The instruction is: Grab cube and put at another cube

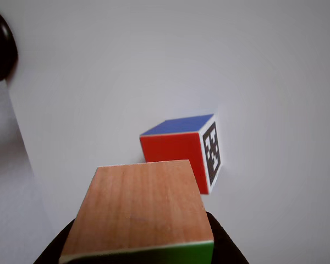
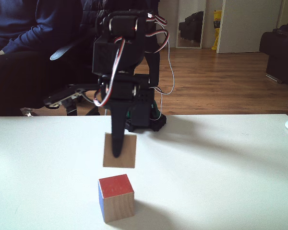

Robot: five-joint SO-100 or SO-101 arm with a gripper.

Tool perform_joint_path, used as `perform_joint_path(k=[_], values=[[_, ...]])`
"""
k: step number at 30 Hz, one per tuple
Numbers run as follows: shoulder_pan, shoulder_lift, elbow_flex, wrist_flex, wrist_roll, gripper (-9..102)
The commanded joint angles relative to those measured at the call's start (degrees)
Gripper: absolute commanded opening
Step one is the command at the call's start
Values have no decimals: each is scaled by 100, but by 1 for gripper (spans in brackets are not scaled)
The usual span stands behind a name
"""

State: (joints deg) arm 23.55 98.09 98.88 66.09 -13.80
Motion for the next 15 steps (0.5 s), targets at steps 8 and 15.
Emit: perform_joint_path(k=[8,15], values=[[35,-914,-976,264,105,17],[-97,-1081,-1160,404,132,19]])
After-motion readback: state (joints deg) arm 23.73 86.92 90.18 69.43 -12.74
